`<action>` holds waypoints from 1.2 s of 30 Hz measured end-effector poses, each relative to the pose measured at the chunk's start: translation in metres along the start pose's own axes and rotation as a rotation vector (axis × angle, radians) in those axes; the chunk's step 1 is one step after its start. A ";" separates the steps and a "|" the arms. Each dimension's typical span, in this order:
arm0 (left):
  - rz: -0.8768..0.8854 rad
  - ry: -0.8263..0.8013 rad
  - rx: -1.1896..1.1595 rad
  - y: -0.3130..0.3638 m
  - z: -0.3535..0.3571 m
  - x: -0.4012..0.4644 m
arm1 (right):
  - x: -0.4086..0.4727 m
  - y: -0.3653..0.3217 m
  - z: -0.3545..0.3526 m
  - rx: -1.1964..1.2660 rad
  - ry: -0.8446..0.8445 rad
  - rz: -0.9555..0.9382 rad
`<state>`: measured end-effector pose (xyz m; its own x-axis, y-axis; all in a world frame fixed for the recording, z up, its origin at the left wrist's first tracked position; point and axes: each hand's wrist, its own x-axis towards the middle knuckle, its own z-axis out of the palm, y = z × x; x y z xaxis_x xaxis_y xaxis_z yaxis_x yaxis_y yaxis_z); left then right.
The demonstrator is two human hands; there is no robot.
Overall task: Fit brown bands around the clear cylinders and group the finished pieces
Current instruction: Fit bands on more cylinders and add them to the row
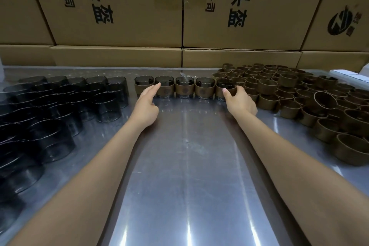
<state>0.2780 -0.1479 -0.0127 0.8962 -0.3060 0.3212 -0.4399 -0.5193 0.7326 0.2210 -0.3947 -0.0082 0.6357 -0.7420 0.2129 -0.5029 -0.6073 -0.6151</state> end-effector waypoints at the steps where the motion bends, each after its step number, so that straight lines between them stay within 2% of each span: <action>1: 0.002 0.011 -0.002 0.000 0.000 -0.001 | -0.001 0.000 0.000 -0.006 -0.002 0.001; 6: 0.018 0.064 -0.027 0.005 -0.003 -0.009 | -0.012 0.000 -0.005 0.127 0.033 -0.020; 10: 0.023 0.187 -0.011 0.010 -0.006 -0.021 | -0.028 0.004 -0.011 0.214 0.039 -0.083; 13: 0.115 0.296 0.065 0.014 -0.012 -0.036 | -0.043 0.010 -0.019 0.225 0.016 -0.108; 15: 0.174 0.380 0.224 0.014 -0.018 -0.044 | -0.055 0.014 -0.024 0.215 -0.002 -0.120; 16: 0.166 0.409 0.349 0.013 -0.022 -0.046 | -0.060 0.016 -0.027 0.210 -0.014 -0.129; 18: 0.035 0.420 0.549 0.008 -0.028 -0.049 | -0.072 0.020 -0.033 0.198 -0.040 -0.148; 20: -0.119 0.403 0.602 0.004 -0.034 -0.053 | -0.083 0.024 -0.039 0.183 -0.057 -0.164; 23: -0.186 0.407 0.587 0.000 -0.043 -0.058 | -0.099 0.028 -0.048 0.166 -0.085 -0.195; 27: -0.150 0.432 0.535 0.001 -0.053 -0.066 | -0.121 0.030 -0.055 0.152 -0.132 -0.226; 36: 0.221 0.244 0.228 0.035 -0.027 -0.124 | -0.158 0.030 -0.060 -0.061 -0.252 -0.436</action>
<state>0.1529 -0.1062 -0.0106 0.7540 -0.2459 0.6091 -0.6003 -0.6345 0.4869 0.0703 -0.3128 -0.0147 0.9121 -0.3289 0.2449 -0.1882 -0.8663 -0.4627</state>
